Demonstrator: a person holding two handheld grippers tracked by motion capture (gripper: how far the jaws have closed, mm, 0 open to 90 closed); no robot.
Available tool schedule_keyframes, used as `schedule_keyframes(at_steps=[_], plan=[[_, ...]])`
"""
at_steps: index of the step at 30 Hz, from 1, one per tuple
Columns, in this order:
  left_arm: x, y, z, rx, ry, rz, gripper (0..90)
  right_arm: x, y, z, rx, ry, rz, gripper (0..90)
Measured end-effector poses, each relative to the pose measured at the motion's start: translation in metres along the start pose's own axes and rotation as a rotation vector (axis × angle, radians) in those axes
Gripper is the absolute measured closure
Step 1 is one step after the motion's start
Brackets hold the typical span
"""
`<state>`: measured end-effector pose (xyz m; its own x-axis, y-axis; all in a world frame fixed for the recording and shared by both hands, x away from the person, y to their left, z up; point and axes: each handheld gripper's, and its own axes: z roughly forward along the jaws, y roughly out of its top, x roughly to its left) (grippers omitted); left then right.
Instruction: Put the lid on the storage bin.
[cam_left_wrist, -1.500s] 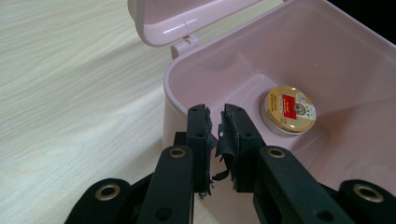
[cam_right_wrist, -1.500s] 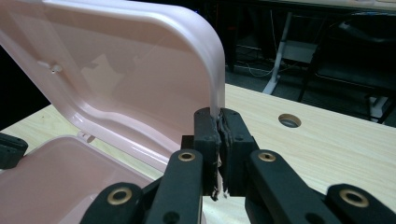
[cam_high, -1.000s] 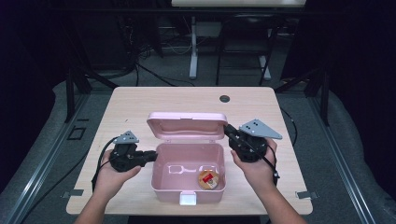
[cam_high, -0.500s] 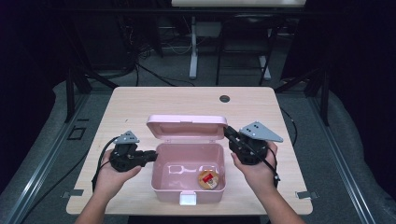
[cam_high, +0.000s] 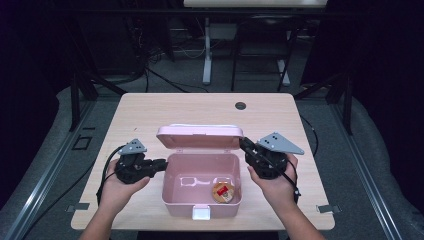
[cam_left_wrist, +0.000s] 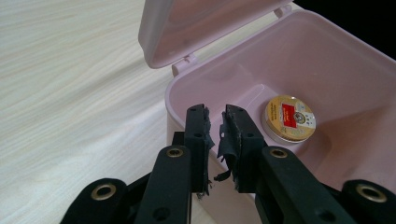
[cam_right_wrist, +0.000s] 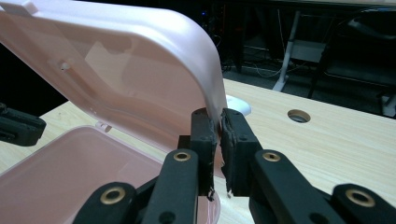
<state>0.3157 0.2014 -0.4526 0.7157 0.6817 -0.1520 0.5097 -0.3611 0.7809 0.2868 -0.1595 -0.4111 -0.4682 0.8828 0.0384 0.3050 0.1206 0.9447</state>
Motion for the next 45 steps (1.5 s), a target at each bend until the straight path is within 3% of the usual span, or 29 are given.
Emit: schedule_keyframes(at_steps=[15,27,45], plan=[[-0.007,0.006,-0.014,-0.032,0.010,0.011,80.1,0.002,-0.004,-0.005,0.000,0.016,0.006,81.4],[-0.011,0.011,-0.030,-0.086,0.042,0.022,79.4,0.003,-0.009,-0.010,0.001,0.032,0.018,80.1],[-0.024,0.017,-0.042,-0.126,0.074,0.061,78.3,0.007,-0.018,-0.017,0.006,0.045,0.012,78.7]])
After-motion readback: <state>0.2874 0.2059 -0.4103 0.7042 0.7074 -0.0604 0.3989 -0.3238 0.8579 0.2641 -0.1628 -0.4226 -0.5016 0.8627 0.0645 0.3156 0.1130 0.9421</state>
